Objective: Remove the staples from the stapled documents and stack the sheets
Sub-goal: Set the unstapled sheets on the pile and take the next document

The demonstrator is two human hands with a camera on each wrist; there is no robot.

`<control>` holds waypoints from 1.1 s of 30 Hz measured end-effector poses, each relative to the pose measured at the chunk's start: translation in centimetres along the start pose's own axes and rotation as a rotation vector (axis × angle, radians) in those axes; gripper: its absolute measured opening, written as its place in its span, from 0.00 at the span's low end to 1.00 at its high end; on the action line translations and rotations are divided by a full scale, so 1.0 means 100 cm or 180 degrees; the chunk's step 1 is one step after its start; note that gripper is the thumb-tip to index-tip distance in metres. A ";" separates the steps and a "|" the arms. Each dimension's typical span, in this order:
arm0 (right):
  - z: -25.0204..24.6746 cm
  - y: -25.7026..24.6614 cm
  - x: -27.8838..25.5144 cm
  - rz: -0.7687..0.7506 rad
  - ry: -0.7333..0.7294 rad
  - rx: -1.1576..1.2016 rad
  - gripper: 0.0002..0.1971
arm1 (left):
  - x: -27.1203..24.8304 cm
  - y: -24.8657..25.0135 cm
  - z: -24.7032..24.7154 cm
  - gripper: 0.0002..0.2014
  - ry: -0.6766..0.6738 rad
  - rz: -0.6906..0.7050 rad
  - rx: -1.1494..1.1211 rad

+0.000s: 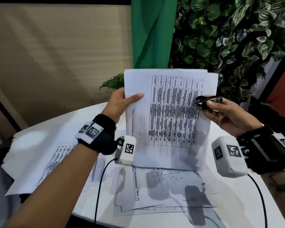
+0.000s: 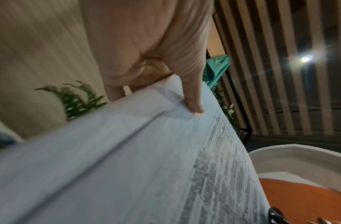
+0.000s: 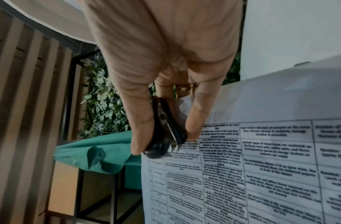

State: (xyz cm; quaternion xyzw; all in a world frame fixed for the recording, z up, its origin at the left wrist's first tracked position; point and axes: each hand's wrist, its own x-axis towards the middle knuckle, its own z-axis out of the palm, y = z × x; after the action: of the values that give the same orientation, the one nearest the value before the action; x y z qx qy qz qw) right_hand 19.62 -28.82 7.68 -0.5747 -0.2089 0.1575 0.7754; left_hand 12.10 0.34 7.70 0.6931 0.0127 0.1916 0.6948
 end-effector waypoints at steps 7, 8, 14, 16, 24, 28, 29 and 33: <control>0.015 -0.066 0.001 -0.0668 -0.0335 0.0084 0.31 | 0.011 0.069 0.009 0.07 0.0036 0.0892 -0.0305; 0.016 -0.069 -0.002 -0.0788 -0.0413 0.0097 0.28 | 0.008 0.075 0.009 0.07 0.0015 0.1068 -0.0287; 0.012 -0.035 -0.034 -0.0799 -0.0623 -0.0057 0.28 | -0.021 0.055 -0.006 0.15 -0.0056 0.0891 0.0046; 0.009 -0.016 -0.044 -0.0576 -0.0450 -0.0065 0.30 | -0.035 0.039 -0.008 0.17 -0.0198 0.0592 0.0103; 0.005 0.026 -0.062 0.0049 -0.0123 0.0121 0.34 | -0.058 0.015 0.009 0.22 -0.0194 0.0261 -0.0273; 0.001 0.024 -0.064 0.0161 -0.0084 0.0125 0.34 | -0.059 0.014 0.015 0.20 -0.0051 0.0263 -0.0387; 0.000 0.023 -0.064 0.0186 -0.0079 0.0106 0.34 | -0.059 0.015 0.016 0.18 -0.0020 0.0259 -0.0399; -0.001 0.021 -0.064 0.0218 -0.0069 0.0087 0.35 | -0.059 0.016 0.020 0.15 0.0095 0.0289 -0.0456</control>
State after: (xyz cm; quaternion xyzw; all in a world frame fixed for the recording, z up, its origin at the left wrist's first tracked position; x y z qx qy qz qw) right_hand 14.12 -31.37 4.70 -0.5692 -0.1953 0.1930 0.7750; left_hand 6.84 -3.34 7.92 0.6385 -0.0221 0.2336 0.7330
